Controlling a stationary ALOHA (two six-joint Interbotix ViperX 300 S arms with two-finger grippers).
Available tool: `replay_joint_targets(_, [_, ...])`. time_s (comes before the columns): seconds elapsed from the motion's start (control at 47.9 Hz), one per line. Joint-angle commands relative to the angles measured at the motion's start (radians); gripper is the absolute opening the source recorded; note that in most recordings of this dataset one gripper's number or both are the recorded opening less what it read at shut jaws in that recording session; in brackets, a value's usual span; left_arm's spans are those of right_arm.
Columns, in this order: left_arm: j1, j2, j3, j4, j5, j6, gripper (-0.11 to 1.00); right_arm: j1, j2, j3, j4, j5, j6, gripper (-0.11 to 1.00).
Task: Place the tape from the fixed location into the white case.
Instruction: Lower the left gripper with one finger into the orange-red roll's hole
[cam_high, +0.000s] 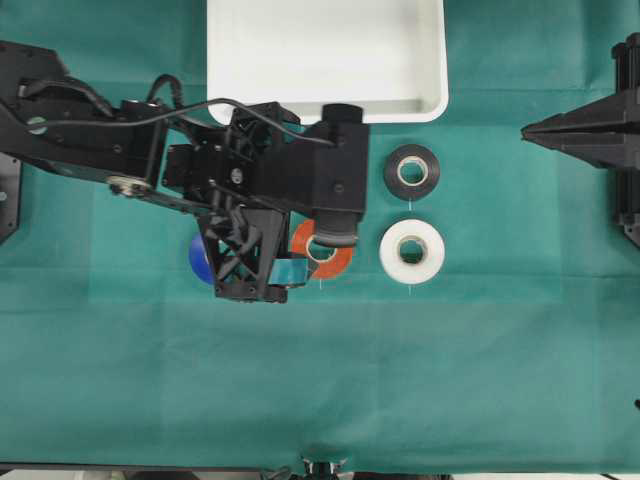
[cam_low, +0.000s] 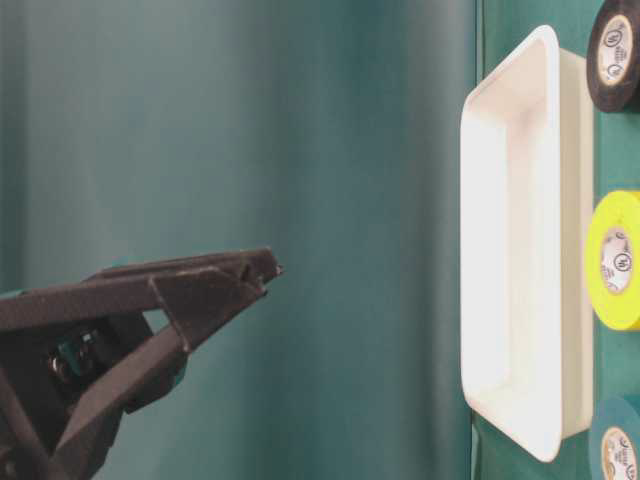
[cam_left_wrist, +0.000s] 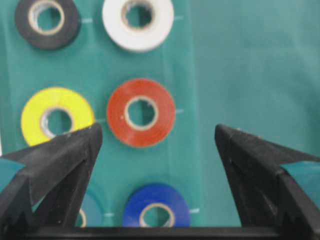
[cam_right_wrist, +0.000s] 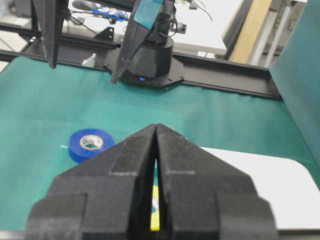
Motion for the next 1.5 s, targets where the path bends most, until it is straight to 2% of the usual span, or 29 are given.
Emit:
replay_joint_targets(0.0, [-0.005,-0.005,-0.044,0.0,0.017,0.002,0.99,0.0,0.009,-0.031,0.0,-0.003,0.002,0.0])
replay_joint_targets(1.483, [-0.005,-0.002,-0.014,0.002,-0.005,0.0,0.99,0.0,0.015,-0.031,0.0,-0.003,0.003,0.0])
